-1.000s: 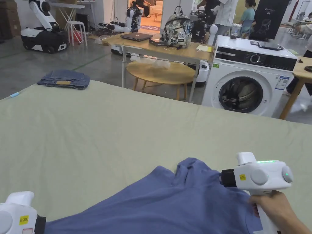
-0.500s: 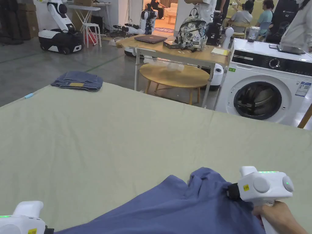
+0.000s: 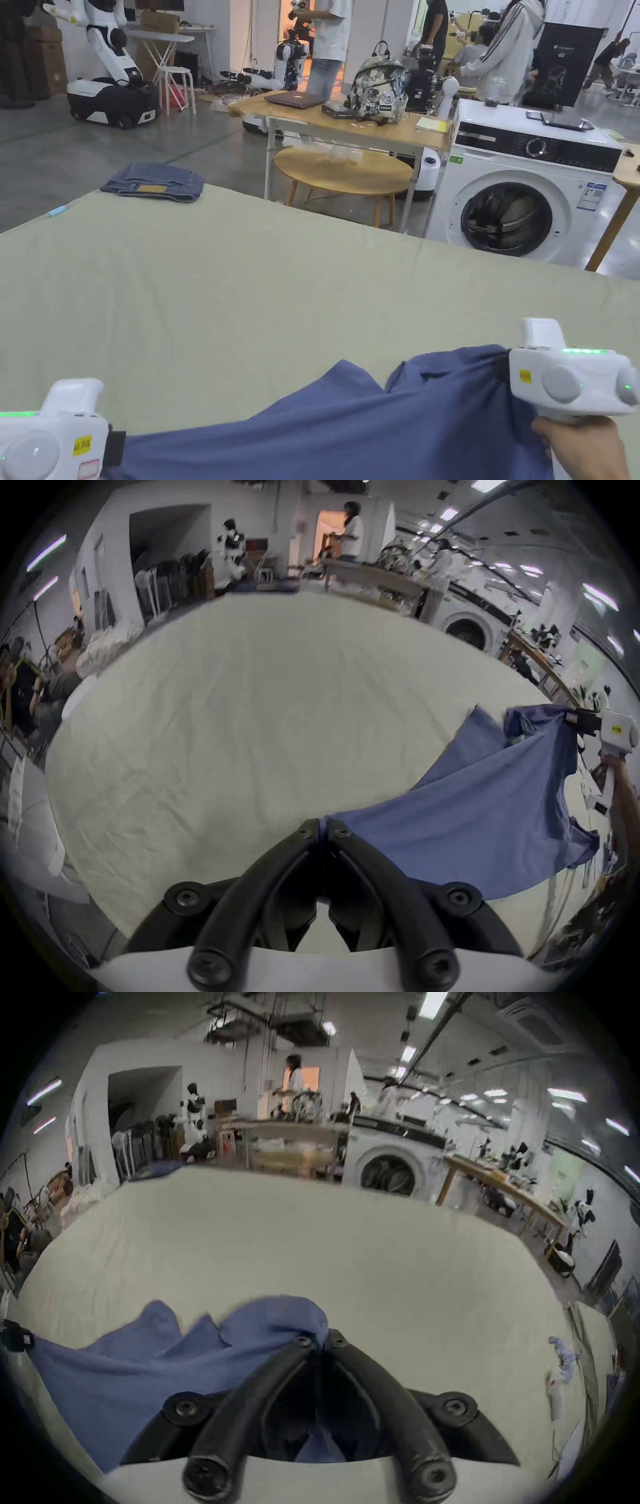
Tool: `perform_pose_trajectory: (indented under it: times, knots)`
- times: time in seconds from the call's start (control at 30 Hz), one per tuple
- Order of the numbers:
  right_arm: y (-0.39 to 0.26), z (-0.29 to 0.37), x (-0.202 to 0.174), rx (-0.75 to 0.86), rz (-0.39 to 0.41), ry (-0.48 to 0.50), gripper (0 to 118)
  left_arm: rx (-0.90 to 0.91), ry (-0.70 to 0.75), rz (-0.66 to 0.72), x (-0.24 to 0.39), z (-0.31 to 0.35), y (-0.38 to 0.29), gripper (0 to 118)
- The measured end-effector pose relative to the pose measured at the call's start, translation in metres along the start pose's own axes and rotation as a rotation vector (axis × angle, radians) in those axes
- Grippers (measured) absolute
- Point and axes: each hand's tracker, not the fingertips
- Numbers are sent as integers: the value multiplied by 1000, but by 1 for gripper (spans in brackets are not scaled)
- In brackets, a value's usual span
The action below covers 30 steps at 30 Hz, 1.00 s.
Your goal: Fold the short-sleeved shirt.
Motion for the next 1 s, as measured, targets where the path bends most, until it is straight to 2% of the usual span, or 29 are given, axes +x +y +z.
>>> perform_pose_trajectory:
  times: [0.2,0.33,0.53,0.6,1.0]
  knots:
    - [22,96,40,148,-115,-71,1,162,-63,-49,25,41,50,0]
    - [44,158,65,254,-127,-160,1,294,-94,-99,55,78,101,0]
    - [85,230,101,380,-165,-232,1,390,-120,-143,99,131,184,0]
    - [97,245,108,413,-177,-254,1,458,-137,-139,110,146,210,0]
    - [187,280,124,523,-159,-337,1,577,-83,-190,166,192,319,0]
